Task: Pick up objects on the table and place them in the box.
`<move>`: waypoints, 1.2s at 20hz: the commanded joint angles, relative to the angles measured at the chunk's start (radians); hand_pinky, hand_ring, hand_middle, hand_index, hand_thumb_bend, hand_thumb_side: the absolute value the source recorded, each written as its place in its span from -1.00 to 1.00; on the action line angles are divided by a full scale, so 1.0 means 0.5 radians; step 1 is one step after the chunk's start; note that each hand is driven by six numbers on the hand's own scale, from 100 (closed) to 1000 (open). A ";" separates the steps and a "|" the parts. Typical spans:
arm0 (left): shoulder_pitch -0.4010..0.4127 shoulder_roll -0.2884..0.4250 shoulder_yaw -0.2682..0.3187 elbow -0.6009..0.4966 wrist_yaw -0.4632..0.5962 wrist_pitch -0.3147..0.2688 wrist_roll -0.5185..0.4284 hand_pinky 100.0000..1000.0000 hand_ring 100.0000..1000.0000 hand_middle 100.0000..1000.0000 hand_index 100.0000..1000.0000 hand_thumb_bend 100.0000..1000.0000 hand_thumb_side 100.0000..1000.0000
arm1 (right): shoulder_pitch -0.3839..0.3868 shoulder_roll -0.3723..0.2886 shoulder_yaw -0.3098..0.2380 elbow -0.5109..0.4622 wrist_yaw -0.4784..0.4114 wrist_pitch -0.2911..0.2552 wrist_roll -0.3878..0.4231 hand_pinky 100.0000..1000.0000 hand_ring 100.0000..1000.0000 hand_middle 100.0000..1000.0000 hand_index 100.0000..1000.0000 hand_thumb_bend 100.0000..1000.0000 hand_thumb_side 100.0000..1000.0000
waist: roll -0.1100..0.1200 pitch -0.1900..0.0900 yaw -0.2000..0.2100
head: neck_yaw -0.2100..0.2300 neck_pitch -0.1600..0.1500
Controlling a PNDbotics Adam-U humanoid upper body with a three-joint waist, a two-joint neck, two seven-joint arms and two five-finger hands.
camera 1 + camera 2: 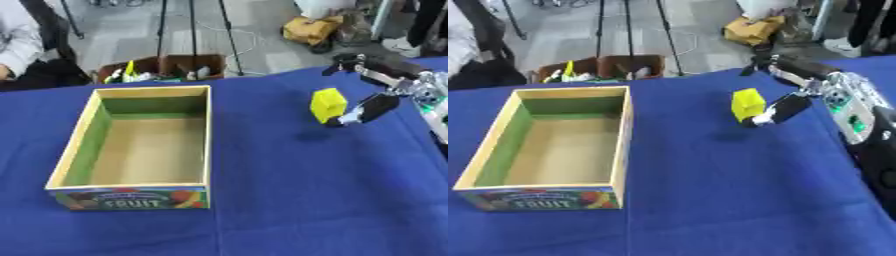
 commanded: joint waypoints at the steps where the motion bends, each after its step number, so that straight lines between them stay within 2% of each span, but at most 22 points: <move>1: -0.013 0.009 -0.002 -0.020 -0.004 -0.009 -0.010 -0.50 -0.30 -0.18 0.18 -0.72 0.35 | -0.058 -0.086 -0.025 -0.018 0.023 -0.013 -0.008 0.54 1.00 0.52 0.72 0.33 0.06 | -0.013 -0.026 0.007 | -0.023 -0.049; 7: -0.024 0.000 -0.007 -0.020 -0.005 -0.011 -0.020 -0.50 -0.30 -0.18 0.18 -0.72 0.35 | -0.062 -0.102 -0.036 -0.016 0.018 0.004 -0.038 0.53 1.00 0.52 0.72 0.33 0.06 | -0.021 0.007 0.024 | -0.047 -0.083; 14: -0.027 -0.010 -0.010 -0.017 -0.008 -0.016 -0.026 -0.49 -0.30 -0.18 0.18 -0.72 0.35 | -0.047 -0.136 -0.047 -0.009 0.097 0.012 -0.067 0.52 1.00 0.54 0.71 0.29 -0.01 | -0.026 0.041 0.034 | -0.064 -0.105; 16: -0.028 -0.013 -0.011 -0.016 -0.008 -0.017 -0.029 -0.49 -0.30 -0.18 0.18 -0.73 0.35 | -0.047 -0.140 -0.048 -0.009 0.110 0.012 -0.068 0.52 1.00 0.54 0.71 0.19 -0.04 | -0.026 0.050 0.032 | -0.063 -0.108; 21: -0.026 -0.018 -0.013 -0.013 -0.012 -0.020 -0.034 -0.49 -0.30 -0.18 0.18 -0.72 0.36 | -0.050 -0.146 -0.050 -0.007 0.116 0.021 -0.071 0.52 1.00 0.55 0.72 -0.35 -0.19 | -0.023 0.065 0.029 | -0.066 -0.117; 24: -0.023 -0.020 -0.013 -0.011 -0.013 -0.021 -0.034 -0.49 -0.30 -0.18 0.18 -0.73 0.35 | -0.059 -0.148 -0.046 -0.014 0.110 0.016 -0.055 0.52 1.00 0.55 0.72 -0.50 -0.23 | -0.021 0.070 0.024 | -0.068 -0.115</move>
